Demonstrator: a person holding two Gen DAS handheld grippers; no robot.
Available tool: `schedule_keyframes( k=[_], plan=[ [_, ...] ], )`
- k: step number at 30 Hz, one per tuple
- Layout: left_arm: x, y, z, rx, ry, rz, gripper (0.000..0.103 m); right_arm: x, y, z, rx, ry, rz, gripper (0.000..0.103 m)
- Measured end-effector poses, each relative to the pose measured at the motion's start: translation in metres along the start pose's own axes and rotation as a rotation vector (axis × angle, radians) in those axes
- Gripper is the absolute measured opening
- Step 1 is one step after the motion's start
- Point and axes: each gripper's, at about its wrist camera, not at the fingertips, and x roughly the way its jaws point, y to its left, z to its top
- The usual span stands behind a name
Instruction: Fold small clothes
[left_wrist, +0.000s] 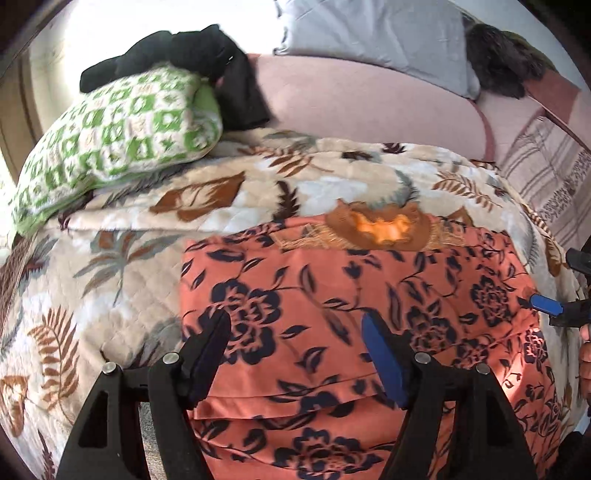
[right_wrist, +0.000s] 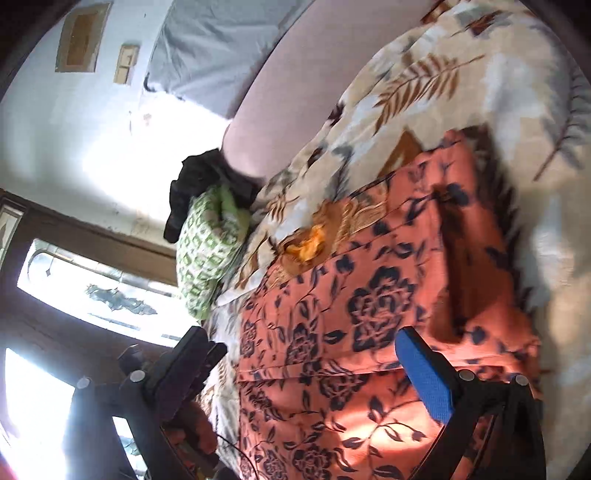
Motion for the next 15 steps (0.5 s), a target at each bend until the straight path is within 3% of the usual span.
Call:
schedule_keyframes(
  k=[1,3,4,5,7,11,13,14,15],
  plan=[
    [0.009,0.01,-0.005,-0.02,0.016,0.003,0.074,0.013,-0.005,0.004,0.0,0.024,-0.042,0.102],
    [0.038,0.022,-0.017,-0.039,0.112,0.028,0.074,0.027,-0.038,0.009,0.07,0.01,-0.267,0.1],
    [0.05,0.029,-0.023,-0.045,0.156,0.032,0.074,0.023,-0.057,0.008,0.169,-0.02,-0.232,0.095],
    [0.052,0.034,-0.029,-0.041,0.144,0.031,0.074,0.014,-0.058,0.008,0.198,-0.063,-0.191,0.095],
    [0.045,0.034,-0.034,-0.02,0.089,0.062,0.074,0.009,-0.035,0.011,0.138,-0.054,-0.229,0.097],
    [0.046,0.044,-0.036,-0.066,0.095,0.036,0.074,0.023,-0.001,0.039,-0.01,-0.04,-0.167,0.097],
    [0.055,0.05,-0.039,-0.086,0.109,0.036,0.082,0.04,-0.023,0.062,-0.011,-0.065,-0.293,0.097],
    [0.055,0.051,-0.04,-0.093,0.106,0.029,0.082,0.049,-0.049,0.072,0.065,-0.046,-0.317,0.097],
    [0.054,0.053,-0.04,-0.099,0.108,0.023,0.082,0.047,-0.066,0.077,0.139,-0.08,-0.249,0.097]
  ],
)
